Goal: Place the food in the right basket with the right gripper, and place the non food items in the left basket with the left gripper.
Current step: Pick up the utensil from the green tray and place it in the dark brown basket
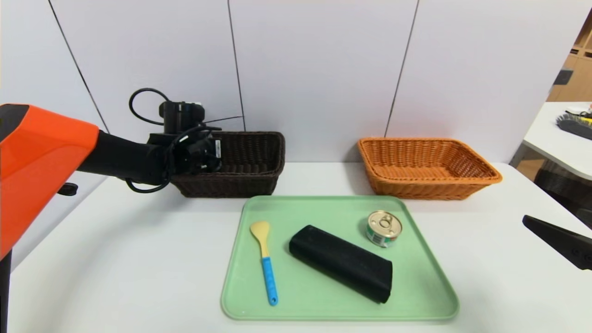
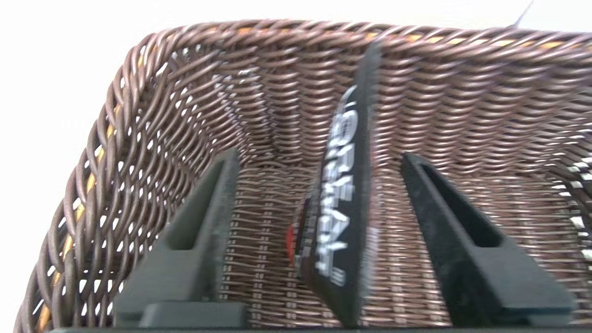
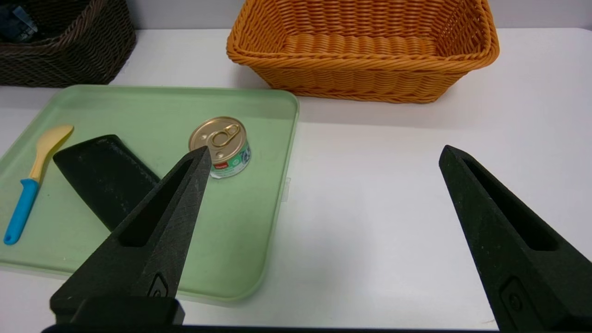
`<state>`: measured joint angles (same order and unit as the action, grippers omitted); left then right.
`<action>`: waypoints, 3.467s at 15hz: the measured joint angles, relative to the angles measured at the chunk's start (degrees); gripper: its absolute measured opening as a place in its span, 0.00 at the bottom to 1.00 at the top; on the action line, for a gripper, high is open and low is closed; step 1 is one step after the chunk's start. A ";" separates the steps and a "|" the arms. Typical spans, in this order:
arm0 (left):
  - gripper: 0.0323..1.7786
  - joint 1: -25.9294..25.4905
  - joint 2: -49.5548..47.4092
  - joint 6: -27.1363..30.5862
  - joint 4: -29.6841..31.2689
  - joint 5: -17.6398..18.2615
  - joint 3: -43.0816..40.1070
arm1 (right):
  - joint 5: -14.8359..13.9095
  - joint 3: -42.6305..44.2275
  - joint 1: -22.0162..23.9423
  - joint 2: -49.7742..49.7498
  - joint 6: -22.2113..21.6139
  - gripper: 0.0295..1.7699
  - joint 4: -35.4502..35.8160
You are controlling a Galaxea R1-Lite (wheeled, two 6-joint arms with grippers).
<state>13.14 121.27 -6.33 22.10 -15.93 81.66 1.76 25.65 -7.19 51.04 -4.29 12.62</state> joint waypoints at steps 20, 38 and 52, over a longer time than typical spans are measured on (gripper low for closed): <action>0.94 28.86 -30.62 -25.89 -51.97 -5.23 -5.71 | -1.85 21.39 0.12 4.85 0.27 0.96 -30.92; 0.95 32.74 -9.12 -40.22 -68.68 -0.74 10.48 | -0.71 21.21 2.23 8.66 -2.67 0.96 -30.20; 0.95 32.89 -6.25 -42.76 -69.91 0.23 10.64 | -0.27 21.21 2.35 8.61 -2.97 0.96 -27.33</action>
<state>46.03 115.02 -49.09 -47.81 -15.70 92.31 1.49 46.86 -4.84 59.65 -7.27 -14.71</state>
